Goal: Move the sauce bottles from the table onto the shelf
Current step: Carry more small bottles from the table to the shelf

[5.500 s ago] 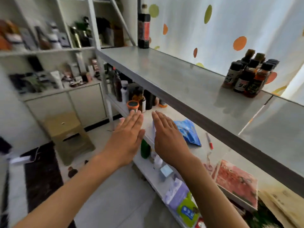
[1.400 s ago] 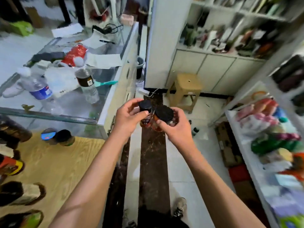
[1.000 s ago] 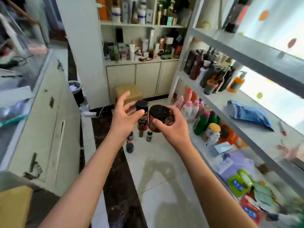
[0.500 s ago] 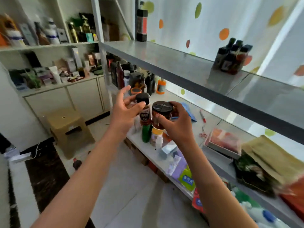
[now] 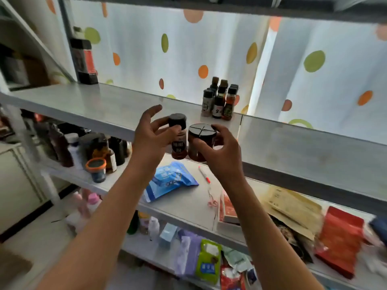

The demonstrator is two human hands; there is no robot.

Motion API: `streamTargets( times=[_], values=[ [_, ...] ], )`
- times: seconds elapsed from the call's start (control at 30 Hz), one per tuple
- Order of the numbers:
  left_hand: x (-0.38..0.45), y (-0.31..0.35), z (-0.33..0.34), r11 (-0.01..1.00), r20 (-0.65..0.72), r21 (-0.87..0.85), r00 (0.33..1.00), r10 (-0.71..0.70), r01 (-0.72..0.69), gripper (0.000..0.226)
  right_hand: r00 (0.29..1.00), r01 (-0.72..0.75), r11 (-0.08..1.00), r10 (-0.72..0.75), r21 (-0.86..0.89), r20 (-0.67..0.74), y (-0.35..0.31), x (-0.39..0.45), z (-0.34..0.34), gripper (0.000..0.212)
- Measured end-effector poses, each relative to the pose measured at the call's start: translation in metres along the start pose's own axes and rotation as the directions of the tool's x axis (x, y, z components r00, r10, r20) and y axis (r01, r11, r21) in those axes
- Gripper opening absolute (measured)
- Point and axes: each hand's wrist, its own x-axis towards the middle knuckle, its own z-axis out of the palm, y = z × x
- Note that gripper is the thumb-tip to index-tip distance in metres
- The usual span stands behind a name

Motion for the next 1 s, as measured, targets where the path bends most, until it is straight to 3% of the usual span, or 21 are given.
streamTargets(
  times=[0.33,0.47,0.6,0.83,1.0],
  values=[
    [0.156,-0.041,0.023,0.999,0.233,0.04,0.972,-0.004,-0.005,0.035,0.962,-0.131,0.974,0.08,-0.186,-0.26,0.019,0.11,0.015,0.056],
    [0.19,-0.065,0.045,0.994,0.318,0.106,0.946,-0.063,0.03,0.039,0.962,-0.173,0.952,0.109,-0.251,-0.251,0.043,0.14,0.022,0.053],
    [0.216,-0.086,0.066,0.993,0.372,0.067,0.921,-0.116,0.099,0.033,0.973,-0.188,0.913,0.123,-0.363,-0.196,0.064,0.161,0.032,0.055],
    [0.246,-0.105,0.088,0.959,0.352,0.281,0.934,-0.061,-0.043,0.03,0.965,-0.246,0.887,0.187,-0.391,-0.183,0.081,0.197,0.033,0.044],
    [0.25,-0.112,0.097,0.922,0.329,0.35,0.943,0.044,-0.165,0.036,0.967,-0.228,0.928,0.181,-0.294,-0.178,0.082,0.202,0.034,0.031]
  ],
)
